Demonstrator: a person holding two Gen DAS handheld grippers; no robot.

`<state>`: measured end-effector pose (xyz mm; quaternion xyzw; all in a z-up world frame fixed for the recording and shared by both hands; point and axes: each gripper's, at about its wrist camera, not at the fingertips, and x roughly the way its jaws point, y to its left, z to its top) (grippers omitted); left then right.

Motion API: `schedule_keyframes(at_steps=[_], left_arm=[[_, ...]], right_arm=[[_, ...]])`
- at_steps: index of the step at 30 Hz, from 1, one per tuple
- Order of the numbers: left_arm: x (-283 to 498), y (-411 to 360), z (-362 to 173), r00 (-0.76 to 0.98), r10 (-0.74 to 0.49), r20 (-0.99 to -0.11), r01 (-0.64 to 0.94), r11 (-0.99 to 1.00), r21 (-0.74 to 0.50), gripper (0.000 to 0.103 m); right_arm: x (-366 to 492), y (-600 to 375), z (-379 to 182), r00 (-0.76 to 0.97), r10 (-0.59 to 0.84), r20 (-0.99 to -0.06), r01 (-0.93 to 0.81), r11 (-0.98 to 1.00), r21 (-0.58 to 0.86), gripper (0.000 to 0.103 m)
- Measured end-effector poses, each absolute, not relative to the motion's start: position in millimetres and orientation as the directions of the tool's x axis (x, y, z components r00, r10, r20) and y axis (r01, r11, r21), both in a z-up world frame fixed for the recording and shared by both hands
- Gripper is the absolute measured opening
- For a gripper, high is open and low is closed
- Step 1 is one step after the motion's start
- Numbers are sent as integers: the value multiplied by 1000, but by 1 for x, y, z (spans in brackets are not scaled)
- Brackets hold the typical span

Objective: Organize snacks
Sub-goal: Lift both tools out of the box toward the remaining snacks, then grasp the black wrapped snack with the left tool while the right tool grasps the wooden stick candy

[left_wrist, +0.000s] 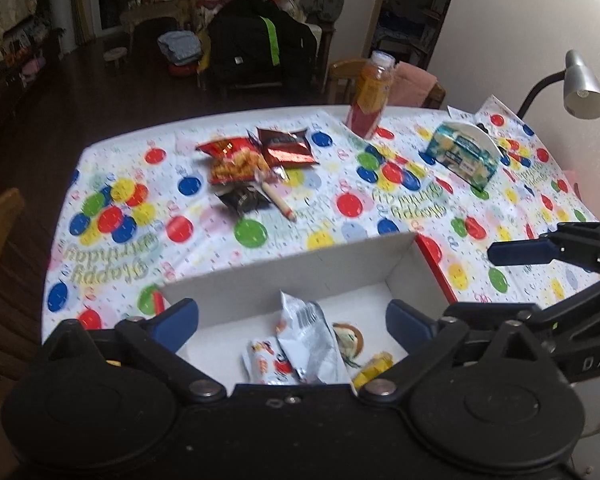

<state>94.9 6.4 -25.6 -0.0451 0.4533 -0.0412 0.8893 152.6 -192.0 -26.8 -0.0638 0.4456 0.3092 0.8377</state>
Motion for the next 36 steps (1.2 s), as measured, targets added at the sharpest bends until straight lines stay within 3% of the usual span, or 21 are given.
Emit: schedule_keyframes(at_steps=[20,36], left_arm=[[232,44,-43,539,-41,-841,-167,974,-155,102],[327,53,-117,418,-10,-909,-254,959,-128,101]], right_arm=[[298,-150,-38,329,440,-836,-622,767,159,83],[379,-100,-123,188,398,-898,-668,722,180,83]])
